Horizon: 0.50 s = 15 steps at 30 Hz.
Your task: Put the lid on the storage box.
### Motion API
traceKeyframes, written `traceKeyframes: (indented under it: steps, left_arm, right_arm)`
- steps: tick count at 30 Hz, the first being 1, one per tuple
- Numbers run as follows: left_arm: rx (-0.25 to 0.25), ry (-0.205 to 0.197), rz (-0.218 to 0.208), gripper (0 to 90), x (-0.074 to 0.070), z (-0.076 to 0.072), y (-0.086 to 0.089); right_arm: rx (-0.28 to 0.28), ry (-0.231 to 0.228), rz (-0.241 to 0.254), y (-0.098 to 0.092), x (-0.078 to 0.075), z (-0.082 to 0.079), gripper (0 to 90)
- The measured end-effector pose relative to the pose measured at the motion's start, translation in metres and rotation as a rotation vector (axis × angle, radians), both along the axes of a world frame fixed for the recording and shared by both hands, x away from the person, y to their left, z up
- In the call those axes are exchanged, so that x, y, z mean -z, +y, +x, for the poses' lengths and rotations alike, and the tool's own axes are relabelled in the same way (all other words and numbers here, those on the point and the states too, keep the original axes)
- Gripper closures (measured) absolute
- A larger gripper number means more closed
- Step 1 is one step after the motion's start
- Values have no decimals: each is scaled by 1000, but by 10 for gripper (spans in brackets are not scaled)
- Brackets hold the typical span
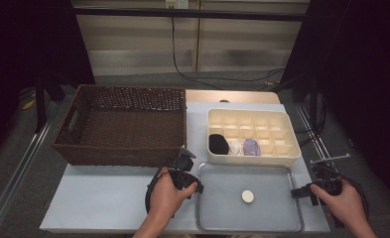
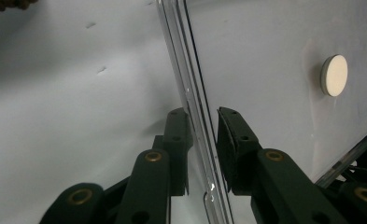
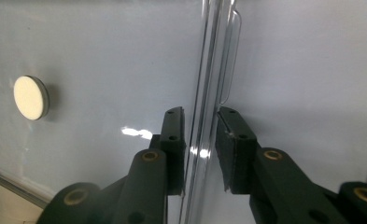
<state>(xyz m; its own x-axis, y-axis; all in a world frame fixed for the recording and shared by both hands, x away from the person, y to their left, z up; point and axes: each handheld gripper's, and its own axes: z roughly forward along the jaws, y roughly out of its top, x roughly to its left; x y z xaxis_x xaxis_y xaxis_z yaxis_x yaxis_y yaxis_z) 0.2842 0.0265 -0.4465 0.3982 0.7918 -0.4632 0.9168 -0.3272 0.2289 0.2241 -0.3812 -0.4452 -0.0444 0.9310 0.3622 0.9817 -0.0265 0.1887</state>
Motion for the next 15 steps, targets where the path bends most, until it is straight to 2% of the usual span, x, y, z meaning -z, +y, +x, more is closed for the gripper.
traceKeyframes:
  steps: [2,4,6,10,11,15]
  left_arm:
    - [7,9,10,737,3,1,0]
    - [19,-1,27,726,5,0,-2]
    - [15,5,42,719,6,-1,-4]
    - [14,7,37,718,8,0,-4]
    - [12,8,50,717,7,-1,-6]
    - [10,12,53,715,7,0,-6]
  right_arm:
    - [10,3,7,2,4,1,695]
    - [8,2,17,1,6,1,693]
    - [2,-5,8,2,7,0,682]
    - [9,-5,14,2,8,-1,682]
    - [25,1,31,1,9,-1,687]
    - [28,-3,31,0,10,-1,690]
